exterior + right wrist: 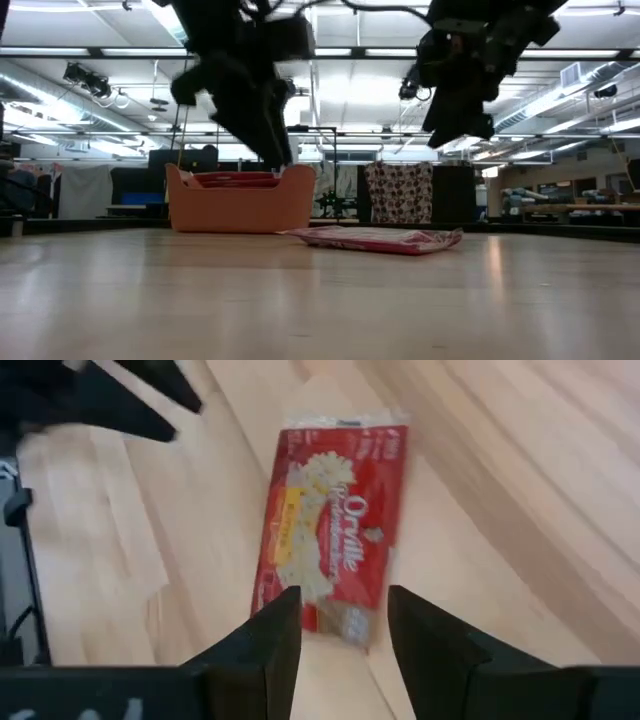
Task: Sort popcorn bags into baskets
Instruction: Put the popcorn bag into the orange bin
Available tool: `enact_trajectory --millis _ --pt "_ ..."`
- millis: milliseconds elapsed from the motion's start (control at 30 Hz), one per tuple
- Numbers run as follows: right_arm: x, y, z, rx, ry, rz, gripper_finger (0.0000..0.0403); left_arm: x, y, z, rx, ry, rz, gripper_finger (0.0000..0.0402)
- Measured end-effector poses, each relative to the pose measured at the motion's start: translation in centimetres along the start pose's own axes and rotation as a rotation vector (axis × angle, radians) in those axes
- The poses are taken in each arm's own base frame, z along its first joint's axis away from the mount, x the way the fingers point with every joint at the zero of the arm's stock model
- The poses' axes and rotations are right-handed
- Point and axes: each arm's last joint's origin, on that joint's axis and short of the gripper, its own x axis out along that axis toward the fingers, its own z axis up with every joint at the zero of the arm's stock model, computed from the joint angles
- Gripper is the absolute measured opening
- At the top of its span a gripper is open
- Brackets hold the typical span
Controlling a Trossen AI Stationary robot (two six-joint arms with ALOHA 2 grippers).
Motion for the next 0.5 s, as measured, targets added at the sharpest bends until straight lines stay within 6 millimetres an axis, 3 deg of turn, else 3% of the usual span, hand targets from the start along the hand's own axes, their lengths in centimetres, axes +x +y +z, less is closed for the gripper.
enact_trajectory --millis 233,500 --pt "-3.8 0.2 -0.5 0.052 -0.082 0.019 0.0155 3.3 -0.9 -0.2 0.159 0.053 0.027 0.0192" --pt "-6.9 0.4 -1.1 0.084 -0.159 0.056 0.0155 5.4 -1.2 -0.3 0.353 0.081 0.123 0.0197"
